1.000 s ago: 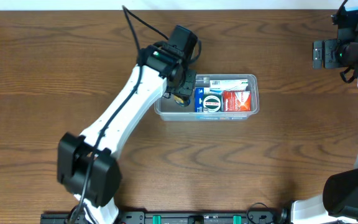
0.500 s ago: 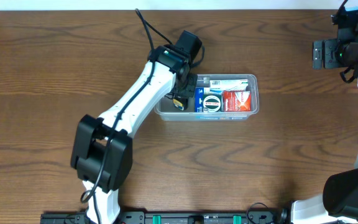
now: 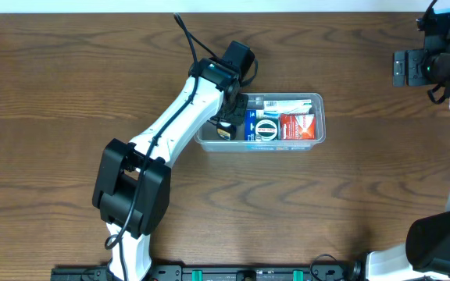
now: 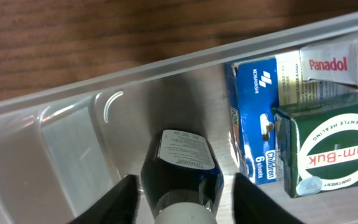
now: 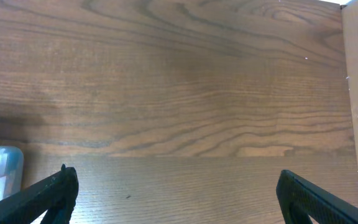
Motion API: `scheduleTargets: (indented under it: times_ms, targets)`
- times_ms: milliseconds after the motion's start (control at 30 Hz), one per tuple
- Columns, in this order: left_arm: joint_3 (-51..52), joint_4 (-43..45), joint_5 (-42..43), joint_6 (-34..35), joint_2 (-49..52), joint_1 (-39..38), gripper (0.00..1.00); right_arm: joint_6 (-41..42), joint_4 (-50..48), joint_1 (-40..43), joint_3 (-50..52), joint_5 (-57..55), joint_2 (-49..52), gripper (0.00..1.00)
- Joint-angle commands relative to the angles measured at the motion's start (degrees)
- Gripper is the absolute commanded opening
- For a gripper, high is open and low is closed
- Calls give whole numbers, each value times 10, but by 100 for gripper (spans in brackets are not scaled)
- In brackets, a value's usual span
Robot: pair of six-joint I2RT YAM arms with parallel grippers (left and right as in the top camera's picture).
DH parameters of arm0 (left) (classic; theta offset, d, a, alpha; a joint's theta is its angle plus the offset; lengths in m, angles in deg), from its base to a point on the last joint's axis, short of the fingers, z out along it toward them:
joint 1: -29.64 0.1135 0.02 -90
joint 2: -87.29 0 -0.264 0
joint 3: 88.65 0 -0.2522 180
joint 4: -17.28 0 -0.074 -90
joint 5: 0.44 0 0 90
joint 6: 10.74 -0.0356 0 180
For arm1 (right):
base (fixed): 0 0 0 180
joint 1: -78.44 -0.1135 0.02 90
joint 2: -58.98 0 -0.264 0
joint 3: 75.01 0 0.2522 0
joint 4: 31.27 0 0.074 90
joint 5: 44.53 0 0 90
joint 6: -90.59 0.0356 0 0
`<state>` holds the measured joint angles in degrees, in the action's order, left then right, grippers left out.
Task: Pack container
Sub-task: 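Carry the bottle right and lower it into the container's left end, then open left gripper to release the bottle and lift away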
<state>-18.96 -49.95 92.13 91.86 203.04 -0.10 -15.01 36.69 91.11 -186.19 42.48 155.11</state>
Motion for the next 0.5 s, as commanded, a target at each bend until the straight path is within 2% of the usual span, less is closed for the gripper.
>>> scheduleTargets:
  times_ms: [0,467]
  targets:
    - [-3,0,-7,12,0,1,62,6,0,1,-3,2,-2,99]
    - [-3,-5,13,14,-23,0,69,6,0,1,-3,2,-2,99]
